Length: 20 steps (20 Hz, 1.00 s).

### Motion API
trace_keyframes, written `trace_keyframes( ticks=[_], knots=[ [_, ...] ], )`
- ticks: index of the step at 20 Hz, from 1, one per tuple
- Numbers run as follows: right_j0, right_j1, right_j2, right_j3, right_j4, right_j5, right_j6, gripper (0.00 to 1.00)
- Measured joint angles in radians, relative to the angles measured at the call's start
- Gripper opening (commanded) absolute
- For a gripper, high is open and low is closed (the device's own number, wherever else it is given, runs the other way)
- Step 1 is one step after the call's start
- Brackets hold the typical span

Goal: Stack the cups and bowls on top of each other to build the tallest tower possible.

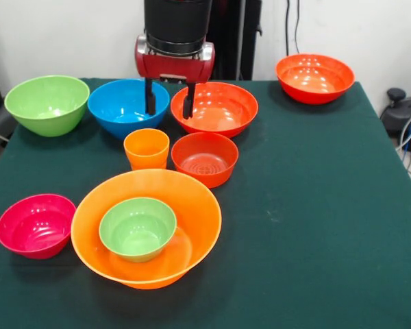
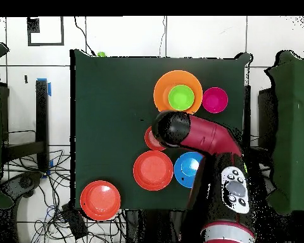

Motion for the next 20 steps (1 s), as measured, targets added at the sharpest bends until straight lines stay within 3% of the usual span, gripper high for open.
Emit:
trace_keyframes(
  ticks=[7, 20],
  knots=[
    [-0.018, -0.003, 0.003, 0.174, 0.0, -0.153, 0.0, 1.0],
    [0.031, -0.042, 0.003, 0.149, 0.001, -0.009, 0.0, 1.0]
  ],
)
